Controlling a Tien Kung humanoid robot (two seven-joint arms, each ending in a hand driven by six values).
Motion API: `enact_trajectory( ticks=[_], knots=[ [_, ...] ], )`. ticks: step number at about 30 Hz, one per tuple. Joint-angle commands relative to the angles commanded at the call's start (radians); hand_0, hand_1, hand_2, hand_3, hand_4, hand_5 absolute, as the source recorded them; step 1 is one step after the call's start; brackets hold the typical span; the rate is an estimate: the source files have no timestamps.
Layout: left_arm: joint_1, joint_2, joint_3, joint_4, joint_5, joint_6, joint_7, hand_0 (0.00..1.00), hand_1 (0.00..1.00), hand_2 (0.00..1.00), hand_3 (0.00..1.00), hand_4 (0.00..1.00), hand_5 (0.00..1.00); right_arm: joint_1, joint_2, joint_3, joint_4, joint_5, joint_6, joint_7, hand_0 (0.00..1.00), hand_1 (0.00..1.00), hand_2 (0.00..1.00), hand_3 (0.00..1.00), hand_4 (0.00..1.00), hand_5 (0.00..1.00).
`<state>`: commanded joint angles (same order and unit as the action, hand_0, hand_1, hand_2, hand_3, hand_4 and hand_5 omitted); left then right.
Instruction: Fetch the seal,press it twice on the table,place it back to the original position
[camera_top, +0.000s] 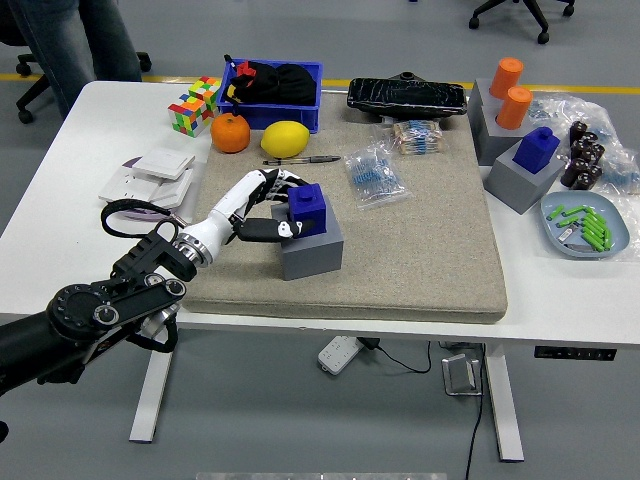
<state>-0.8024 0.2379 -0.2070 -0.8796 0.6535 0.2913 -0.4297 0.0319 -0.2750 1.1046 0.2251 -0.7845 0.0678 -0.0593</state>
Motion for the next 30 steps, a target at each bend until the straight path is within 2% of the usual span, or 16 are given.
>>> enact_trajectory(
  ticks=[1,2,7,8,13,14,19,20,22,27,30],
  knots=[
    [0.000,0.000,0.000,0.001,-0.003,-0.001,-0.003,0.828,0.832,0.787,0.799,0.900,0.002,0.000,0.000,0.000,0.000,0.001,0.000,0.000,0.721,0.681,0.646,0.613,0.713,0.519],
    [0.001,0.000,-0.001,0.001,-0.004,-0.003,-0.002,0.929,0.992,0.936,0.920,0.998,0.112,0.000,0.001,0.000,0.000,0.001,0.000,0.000,0.721,0.681,0.646,0.613,0.712,0.519],
    [0.000,-0.001,0.001,0.003,0.009,-0.039,0.022,0.929,0.992,0.936,0.920,0.998,0.112,-0.001,0.000,0.000,-0.001,0.001,0.000,0.000,0.721,0.681,0.646,0.613,0.712,0.519],
    [0.000,-0.002,0.000,0.005,0.010,-0.048,0.027,0.998,0.998,0.998,0.998,0.998,0.316,-0.001,0.000,0.000,-0.001,0.001,0.000,0.000,0.721,0.679,0.646,0.613,0.712,0.520],
    [0.001,-0.002,-0.005,0.011,-0.012,-0.076,0.023,0.998,0.998,0.998,0.998,0.998,0.316,0.000,0.001,-0.001,0.000,0.002,0.000,0.001,0.721,0.679,0.646,0.613,0.712,0.520],
    [0.001,-0.002,-0.006,0.012,-0.017,-0.077,0.019,0.998,0.998,0.998,0.998,0.998,0.451,0.000,0.002,0.000,-0.001,0.001,0.000,0.001,0.721,0.680,0.646,0.613,0.713,0.520],
    [0.003,0.001,-0.015,0.026,-0.042,-0.063,-0.020,0.998,0.998,0.998,0.998,0.998,0.451,0.001,0.002,0.002,-0.001,0.002,0.000,0.001,0.721,0.680,0.646,0.613,0.713,0.520],
    [0.003,0.002,-0.016,0.032,-0.048,-0.061,-0.025,0.998,0.998,0.998,0.998,0.998,0.492,0.001,0.002,0.002,0.000,0.002,0.000,0.001,0.721,0.680,0.646,0.613,0.713,0.519],
    [0.004,0.004,-0.019,0.039,-0.052,-0.060,-0.027,0.998,0.998,0.998,0.998,0.998,0.492,0.001,0.001,0.003,-0.001,0.001,0.000,0.000,0.721,0.680,0.646,0.613,0.713,0.519],
    [0.013,0.023,-0.025,0.076,-0.078,-0.055,-0.049,0.998,0.998,0.998,0.998,0.998,0.510,0.001,0.002,0.003,-0.001,0.000,0.001,0.000,0.721,0.681,0.646,0.613,0.712,0.520],
    [0.021,0.046,-0.031,0.111,-0.111,-0.045,-0.075,0.998,0.998,0.998,0.998,0.998,0.510,0.003,0.002,0.005,-0.001,-0.001,0.000,0.000,0.721,0.681,0.646,0.613,0.712,0.520]
  ],
)
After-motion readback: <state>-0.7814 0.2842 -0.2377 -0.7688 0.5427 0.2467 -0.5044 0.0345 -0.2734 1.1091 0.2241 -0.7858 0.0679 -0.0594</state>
